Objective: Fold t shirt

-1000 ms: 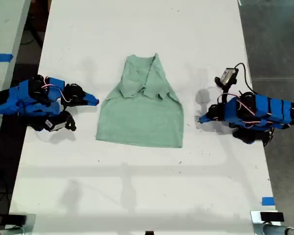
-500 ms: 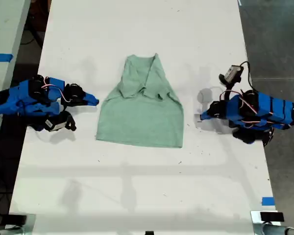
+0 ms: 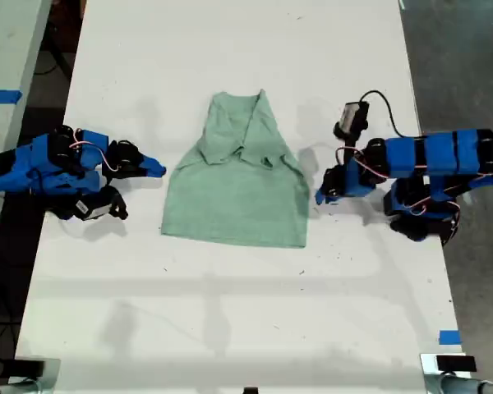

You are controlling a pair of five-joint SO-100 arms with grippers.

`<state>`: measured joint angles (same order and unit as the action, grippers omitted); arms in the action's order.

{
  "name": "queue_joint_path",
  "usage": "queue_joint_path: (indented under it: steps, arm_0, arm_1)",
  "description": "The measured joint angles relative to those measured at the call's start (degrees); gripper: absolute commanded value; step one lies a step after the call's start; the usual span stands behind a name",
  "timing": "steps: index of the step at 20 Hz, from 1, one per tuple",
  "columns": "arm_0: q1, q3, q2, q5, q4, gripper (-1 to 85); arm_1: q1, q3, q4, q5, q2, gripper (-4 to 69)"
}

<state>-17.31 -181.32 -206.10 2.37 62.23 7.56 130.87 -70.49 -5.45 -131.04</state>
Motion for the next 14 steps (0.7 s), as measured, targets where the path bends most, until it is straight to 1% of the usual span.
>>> queue_joint_path:
  steps: [3,5,7,8,10,11,12,14]
  arm_0:
    - [0.0,0.0,0.0,0.0,0.0,0.1]
    - [0.0,0.0,0.0,0.0,0.0,0.1]
    - [0.0,0.0,0.0,0.0,0.0,0.1]
    - [0.0,0.0,0.0,0.0,0.0,0.1]
    - [0.0,0.0,0.0,0.0,0.0,0.1]
    - [0.0,0.0,0.0,0.0,0.0,0.1]
    - [0.0,0.0,0.0,0.0,0.0,0.1]
    - [0.0,0.0,0.0,0.0,0.0,0.1]
  arm_1:
    - [0.4,-3.7,3.4,-1.1,9.8,15.0]
    - [1.1,-3.9,6.2,-1.9,13.3,16.7]
    - [1.3,-4.3,8.4,-2.7,16.7,16.9]
    - [1.3,-4.7,9.2,-3.0,18.6,15.4]
    - [1.3,-5.0,10.0,-3.0,21.6,9.6]
    - [1.5,-5.0,10.4,-2.9,21.9,2.9]
    - [1.8,-5.0,11.0,-2.5,21.9,1.3]
    - [2.5,-4.1,11.2,-1.6,21.8,1.4]
